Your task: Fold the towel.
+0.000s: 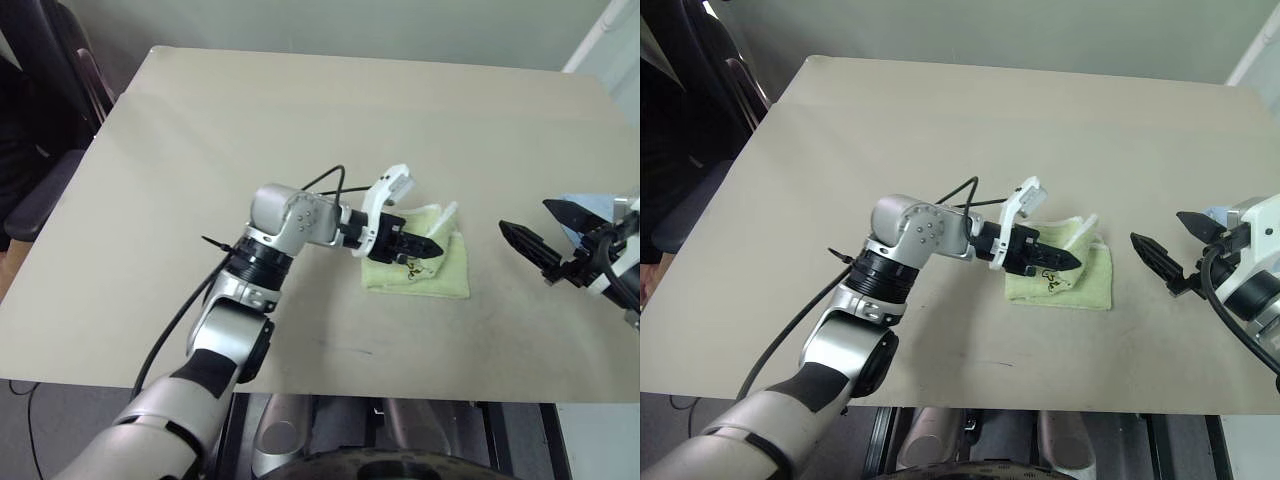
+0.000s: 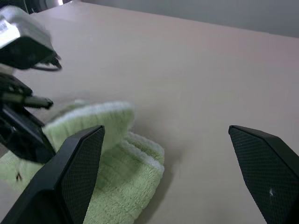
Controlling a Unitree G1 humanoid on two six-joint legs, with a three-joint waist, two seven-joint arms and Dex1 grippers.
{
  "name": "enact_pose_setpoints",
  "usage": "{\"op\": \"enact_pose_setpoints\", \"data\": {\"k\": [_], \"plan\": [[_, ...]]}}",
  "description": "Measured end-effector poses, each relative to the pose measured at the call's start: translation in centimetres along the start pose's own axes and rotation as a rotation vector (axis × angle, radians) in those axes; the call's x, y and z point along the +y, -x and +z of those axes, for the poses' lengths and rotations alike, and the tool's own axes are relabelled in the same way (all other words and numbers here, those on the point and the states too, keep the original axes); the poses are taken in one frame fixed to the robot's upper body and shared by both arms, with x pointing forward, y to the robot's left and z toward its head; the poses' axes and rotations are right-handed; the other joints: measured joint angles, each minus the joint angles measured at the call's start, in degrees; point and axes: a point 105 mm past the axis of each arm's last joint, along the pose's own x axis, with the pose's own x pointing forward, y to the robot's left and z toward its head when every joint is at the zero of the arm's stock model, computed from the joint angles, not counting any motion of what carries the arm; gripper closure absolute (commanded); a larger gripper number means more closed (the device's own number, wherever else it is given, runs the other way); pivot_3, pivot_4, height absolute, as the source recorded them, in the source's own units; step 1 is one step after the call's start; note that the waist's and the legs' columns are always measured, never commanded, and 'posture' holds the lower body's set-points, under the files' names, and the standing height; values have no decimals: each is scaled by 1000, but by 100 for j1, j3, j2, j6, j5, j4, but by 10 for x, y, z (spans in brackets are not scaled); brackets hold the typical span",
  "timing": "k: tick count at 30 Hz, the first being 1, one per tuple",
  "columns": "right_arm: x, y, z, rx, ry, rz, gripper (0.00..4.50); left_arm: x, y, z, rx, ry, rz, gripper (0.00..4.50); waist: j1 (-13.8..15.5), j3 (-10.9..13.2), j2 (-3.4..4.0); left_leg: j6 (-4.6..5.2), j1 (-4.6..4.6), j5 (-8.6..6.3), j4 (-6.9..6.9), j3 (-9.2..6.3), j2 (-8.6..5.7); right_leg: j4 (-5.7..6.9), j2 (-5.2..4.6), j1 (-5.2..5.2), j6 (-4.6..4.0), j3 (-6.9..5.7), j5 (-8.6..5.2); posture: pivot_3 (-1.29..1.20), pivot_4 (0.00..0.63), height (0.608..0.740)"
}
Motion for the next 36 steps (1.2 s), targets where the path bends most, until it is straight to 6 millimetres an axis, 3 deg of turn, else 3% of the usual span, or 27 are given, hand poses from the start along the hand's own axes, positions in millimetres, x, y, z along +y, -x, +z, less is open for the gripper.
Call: {"op": "enact_pose_setpoints", "data": {"k": [3,6,17,21,24,26,28,32,35,36], "plan": [[-1,0,0,0,0,-6,0,-2,-4,3,-1,-9,-10,4473,-2,0,0,0,0,0,0,0,0,0,1,0,1,0,1,0,150,697],[-1,0,0,0,0,-9,0,-3,-6,6,-5,-18,-17,3756,0,0,0,2,0,1,0,0,-1,0,0,1,4,1,3,0,150,697],[-1,-1,2,-8,6,-11,0,-11,-2,5,6,-25,-90,34,0,0,0,3,0,1,0,0,-1,0,0,1,6,1,3,0,150,697],[1,-3,8,-42,-3,8,0,-19,10,21,-79,-79,-112,34,-2,0,0,5,0,2,0,1,-1,0,1,0,8,2,5,0,150,697],[7,-7,16,-75,-13,48,590,-23,32,41,-283,-270,-120,0,-25,-4,7,2,3,0,0,3,0,1,6,-3,6,5,4,0,150,697],[11,-10,17,-78,-19,73,1295,-25,47,46,-395,-389,-124,165,-32,-4,7,3,1,0,-1,-1,1,1,9,-3,3,2,1,0,150,697],[17,-15,17,-76,-27,108,1944,-20,58,46,-433,-462,-96,564,-32,-4,8,5,0,1,0,-3,2,1,9,-3,4,3,1,0,150,697],[37,-31,12,-54,-47,209,3428,0,90,35,-430,-564,32,2012,-51,-5,9,6,-1,1,0,-5,2,1,8,-4,1,2,4,0,150,697],[47,-44,17,-61,-48,269,4479,9,98,28,-427,-606,90,3096,-52,-6,10,9,-5,-1,3,-5,1,0,6,-6,-1,2,5,0,150,697],[50,-47,19,-68,-46,288,4500,11,98,26,-423,-614,100,3462,-39,-6,10,10,-10,0,3,-9,0,0,6,-7,-2,1,5,0,150,697]]}}
